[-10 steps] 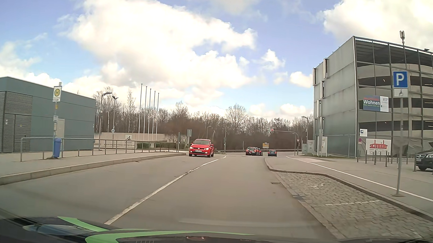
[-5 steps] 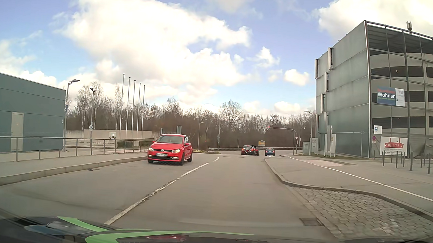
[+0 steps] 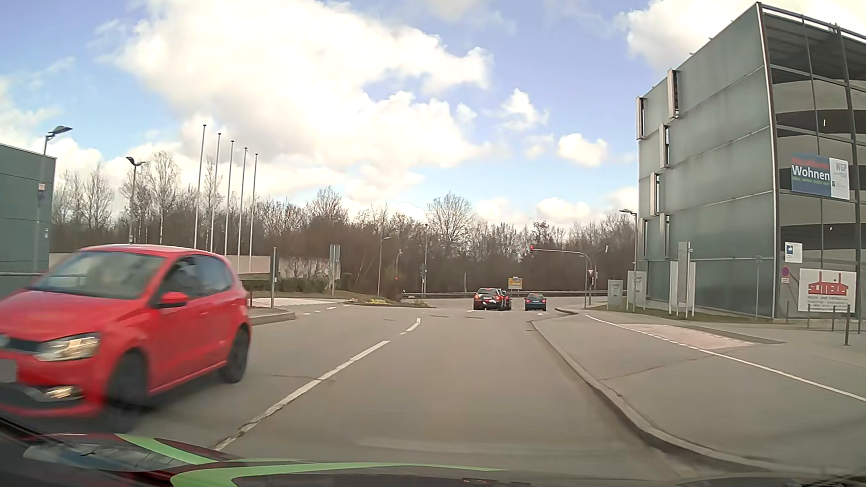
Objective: Follow the waypoints while adhering to traffic rules and regulations
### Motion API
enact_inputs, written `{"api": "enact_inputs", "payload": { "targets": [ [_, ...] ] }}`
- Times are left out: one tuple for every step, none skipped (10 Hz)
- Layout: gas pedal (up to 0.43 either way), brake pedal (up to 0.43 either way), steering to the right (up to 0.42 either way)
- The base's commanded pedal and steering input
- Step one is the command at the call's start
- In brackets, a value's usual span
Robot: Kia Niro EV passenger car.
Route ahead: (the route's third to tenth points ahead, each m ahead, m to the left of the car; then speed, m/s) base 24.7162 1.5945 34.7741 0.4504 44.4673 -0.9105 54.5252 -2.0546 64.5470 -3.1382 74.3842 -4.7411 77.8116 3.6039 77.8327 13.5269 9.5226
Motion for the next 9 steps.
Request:
{"api": "enact_inputs", "payload": {
  "targets": [
    [0.0,0.037,0.018],
    [0.0,0.03,0.018],
    [0.0,0.067,0.018],
    [0.0,0.098,0.018],
    [0.0,0.159,0.017],
    [0.0,0.177,0.011],
    [0.0,0.183,0.005],
    [0.0,0.201,0.004],
    [0.0,0.207,0.003]
  ]
}}
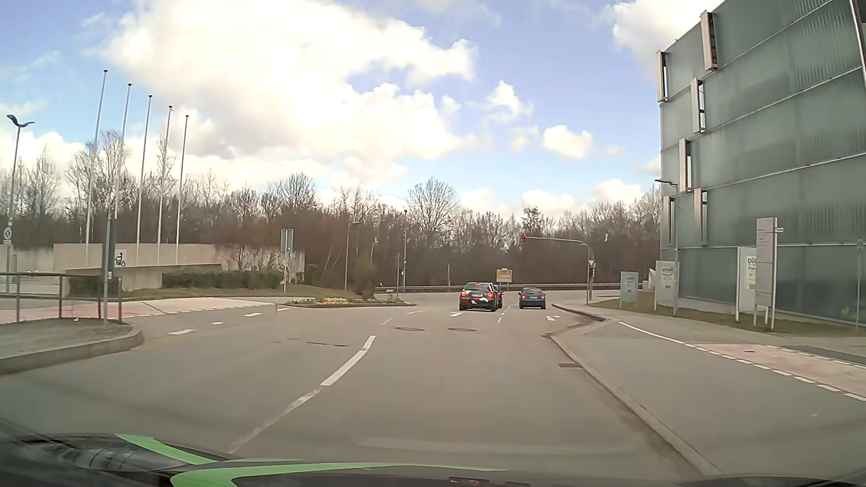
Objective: Follow the waypoints while adhering to traffic rules and regulations
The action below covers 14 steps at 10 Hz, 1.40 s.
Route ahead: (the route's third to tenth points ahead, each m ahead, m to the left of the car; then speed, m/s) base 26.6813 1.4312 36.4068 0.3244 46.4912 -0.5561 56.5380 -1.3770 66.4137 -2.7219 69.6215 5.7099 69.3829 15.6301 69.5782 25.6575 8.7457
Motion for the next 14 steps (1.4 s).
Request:
{"api": "enact_inputs", "payload": {
  "targets": [
    [0.0,0.207,0.003],
    [0.0,0.207,0.003],
    [0.0,0.213,0.001],
    [0.0,0.22,0.001],
    [0.0,0.22,0.0],
    [0.0,0.22,-0.002],
    [0.0,0.22,-0.004],
    [0.0,0.226,-0.005],
    [0.0,0.226,-0.009],
    [0.0,0.226,-0.011],
    [0.0,0.232,-0.014],
    [0.0,0.232,-0.014],
    [0.0,0.238,-0.011],
    [0.0,0.244,-0.005]
  ]
}}
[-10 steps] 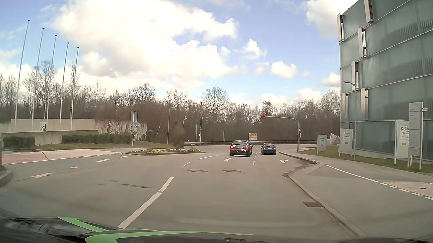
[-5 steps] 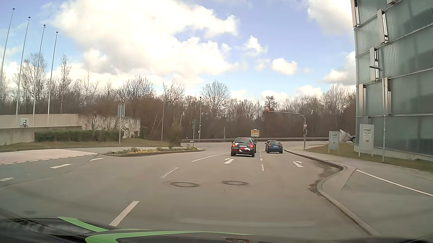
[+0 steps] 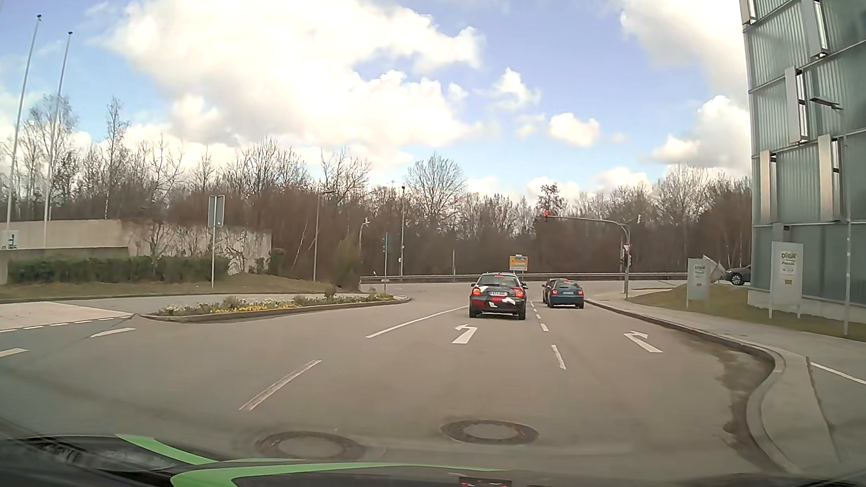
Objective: Follow the waypoints while adhering to traffic rules and regulations
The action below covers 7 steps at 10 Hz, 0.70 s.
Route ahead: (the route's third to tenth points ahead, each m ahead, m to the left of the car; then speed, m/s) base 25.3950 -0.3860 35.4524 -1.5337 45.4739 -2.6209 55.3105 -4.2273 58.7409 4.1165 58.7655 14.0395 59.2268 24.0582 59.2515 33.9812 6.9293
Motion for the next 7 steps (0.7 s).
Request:
{"api": "enact_inputs", "payload": {
  "targets": [
    [0.0,0.25,0.002],
    [0.0,0.25,0.006],
    [0.0,0.256,0.008],
    [0.0,0.256,0.01],
    [0.0,0.256,0.015],
    [0.0,0.262,0.02],
    [0.0,0.274,0.028]
  ]
}}
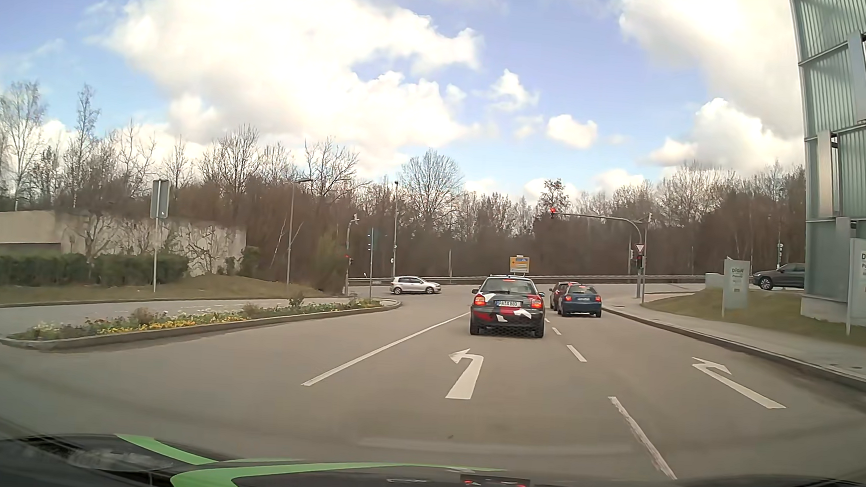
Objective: Follow the waypoints while adhering to traffic rules and regulations
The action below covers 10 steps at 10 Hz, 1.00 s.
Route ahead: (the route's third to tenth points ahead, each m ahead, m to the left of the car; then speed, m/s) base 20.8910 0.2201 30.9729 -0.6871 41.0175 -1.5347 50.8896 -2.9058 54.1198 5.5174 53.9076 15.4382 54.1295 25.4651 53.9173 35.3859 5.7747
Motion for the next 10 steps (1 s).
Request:
{"api": "enact_inputs", "payload": {
  "targets": [
    [0.0,0.268,0.033],
    [0.0,0.268,0.034],
    [0.0,0.268,0.034],
    [0.0,0.274,0.036],
    [0.0,0.268,0.042],
    [0.0,0.28,0.049],
    [0.0,0.287,0.051],
    [0.0,0.293,0.052],
    [0.0,0.299,0.054],
    [0.0,0.305,0.055]
  ]
}}
